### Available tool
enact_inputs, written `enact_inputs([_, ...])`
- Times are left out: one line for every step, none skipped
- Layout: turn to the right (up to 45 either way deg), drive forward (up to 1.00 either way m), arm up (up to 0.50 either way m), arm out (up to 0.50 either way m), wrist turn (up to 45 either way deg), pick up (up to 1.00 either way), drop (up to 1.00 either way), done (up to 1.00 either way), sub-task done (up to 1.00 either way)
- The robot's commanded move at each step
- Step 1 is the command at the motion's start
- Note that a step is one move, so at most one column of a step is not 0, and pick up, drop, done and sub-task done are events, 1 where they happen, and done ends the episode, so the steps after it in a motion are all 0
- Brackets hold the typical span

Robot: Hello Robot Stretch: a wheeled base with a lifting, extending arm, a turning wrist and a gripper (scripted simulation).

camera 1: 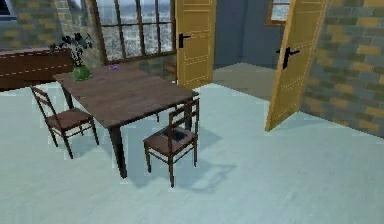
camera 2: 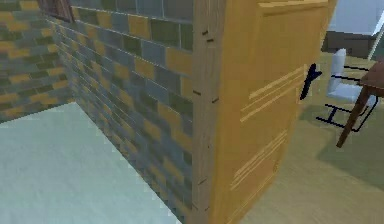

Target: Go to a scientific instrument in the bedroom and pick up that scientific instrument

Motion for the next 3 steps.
enact_inputs([3.0,0.00,0.00,0.00,0.0,0.00,0.00,0.00,0.00])
enact_inputs([0.0,0.15,0.00,0.00,0.0,0.00,0.00,0.00,0.00])
enact_inputs([27.0,0.00,0.00,0.00,0.0,0.00,0.00,0.00,0.00])
